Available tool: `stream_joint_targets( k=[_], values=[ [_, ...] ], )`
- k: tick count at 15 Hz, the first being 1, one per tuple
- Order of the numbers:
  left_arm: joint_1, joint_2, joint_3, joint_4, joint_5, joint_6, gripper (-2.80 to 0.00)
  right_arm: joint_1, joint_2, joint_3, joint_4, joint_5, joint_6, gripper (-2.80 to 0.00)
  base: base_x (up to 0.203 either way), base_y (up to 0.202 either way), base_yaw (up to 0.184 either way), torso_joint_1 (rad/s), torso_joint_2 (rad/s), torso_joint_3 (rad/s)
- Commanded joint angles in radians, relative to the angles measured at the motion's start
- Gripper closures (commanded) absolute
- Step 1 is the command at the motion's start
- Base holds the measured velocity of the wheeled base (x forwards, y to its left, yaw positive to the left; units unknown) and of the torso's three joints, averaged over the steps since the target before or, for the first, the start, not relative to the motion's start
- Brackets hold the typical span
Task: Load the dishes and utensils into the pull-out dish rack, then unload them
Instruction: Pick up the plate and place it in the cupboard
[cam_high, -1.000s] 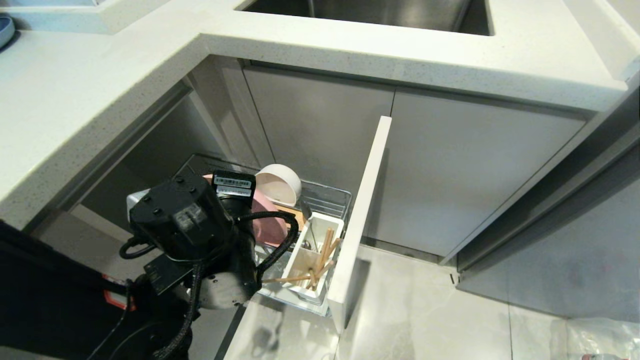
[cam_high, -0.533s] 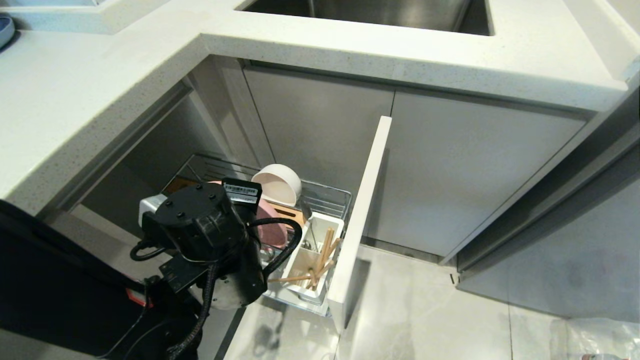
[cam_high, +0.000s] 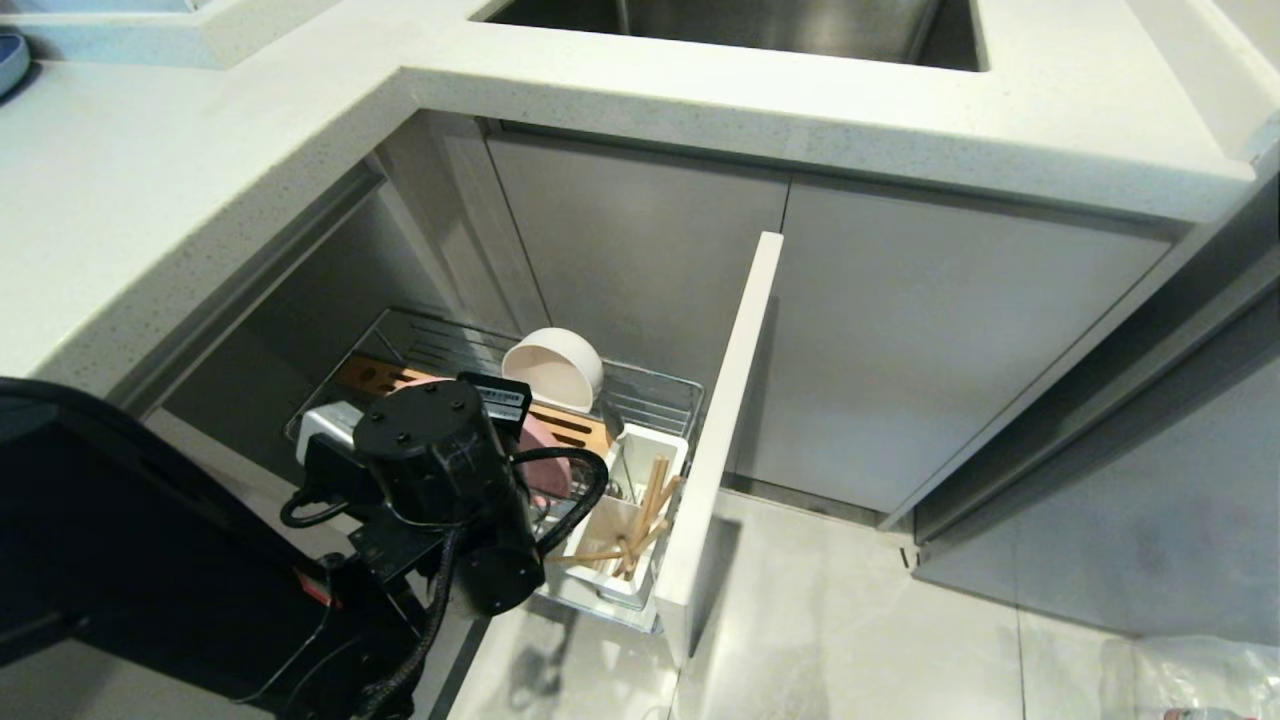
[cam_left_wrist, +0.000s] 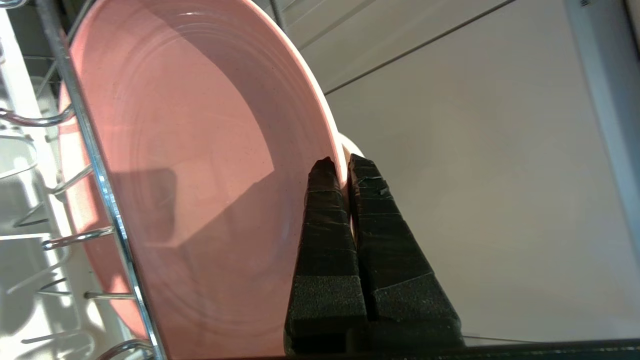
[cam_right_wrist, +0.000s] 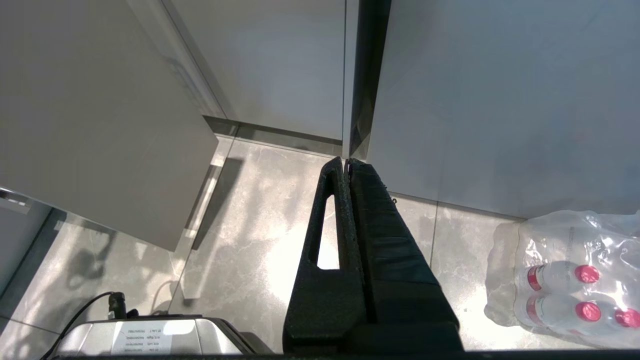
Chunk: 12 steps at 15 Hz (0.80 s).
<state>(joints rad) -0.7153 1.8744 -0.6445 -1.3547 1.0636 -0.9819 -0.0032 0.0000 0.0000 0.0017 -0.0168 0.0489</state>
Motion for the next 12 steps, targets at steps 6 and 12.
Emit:
stream_joint_targets(
  k=[6,12],
  values=[
    [0.0,0.016,0.0,-0.007,0.006,-0.008,0.0,0.0,0.0,0.002,0.0,0.0,0.0,0.0,0.0,0.0,0.0,0.0,0.0,0.0],
    [0.0,0.025,-0.001,-0.007,0.009,-0.006,0.0,0.0,0.0,0.002,0.0,0.0,0.0,0.0,0.0,0.0,0.0,0.0,0.0,0.0]
  ],
)
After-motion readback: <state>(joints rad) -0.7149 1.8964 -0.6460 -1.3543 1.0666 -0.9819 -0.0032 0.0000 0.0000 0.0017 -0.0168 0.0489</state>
